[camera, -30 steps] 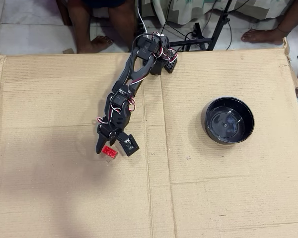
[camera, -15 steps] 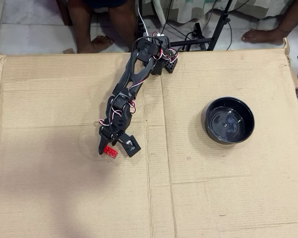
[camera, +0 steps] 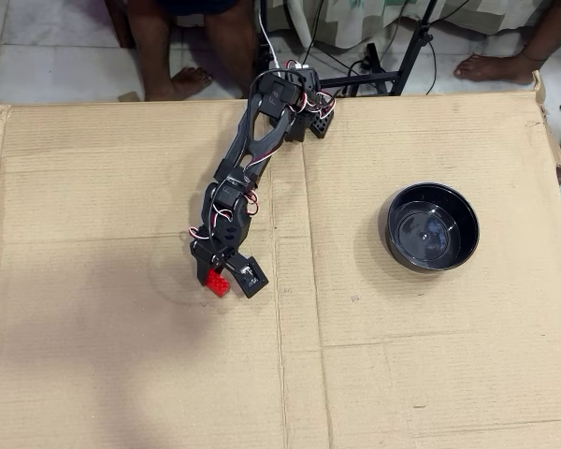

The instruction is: Grasp a lego block and put it in the bin.

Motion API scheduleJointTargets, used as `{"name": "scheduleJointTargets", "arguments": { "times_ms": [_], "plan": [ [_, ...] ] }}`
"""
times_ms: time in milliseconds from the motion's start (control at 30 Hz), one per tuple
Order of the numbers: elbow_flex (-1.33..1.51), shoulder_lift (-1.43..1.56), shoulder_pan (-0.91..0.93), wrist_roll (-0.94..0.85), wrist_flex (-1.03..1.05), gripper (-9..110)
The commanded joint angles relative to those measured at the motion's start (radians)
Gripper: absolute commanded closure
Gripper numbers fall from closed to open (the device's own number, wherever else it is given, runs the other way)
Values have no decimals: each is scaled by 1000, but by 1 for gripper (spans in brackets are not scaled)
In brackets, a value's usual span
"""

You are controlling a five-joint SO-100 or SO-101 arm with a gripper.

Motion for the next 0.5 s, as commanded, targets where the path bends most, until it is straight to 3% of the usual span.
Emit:
{"name": "scheduleJointTargets", "arguments": {
  "times_ms": [0, 467],
  "plan": [
    [-12, 14, -25, -6, 0, 95],
    [25, 281, -187, 11, 152, 95]
  ]
}}
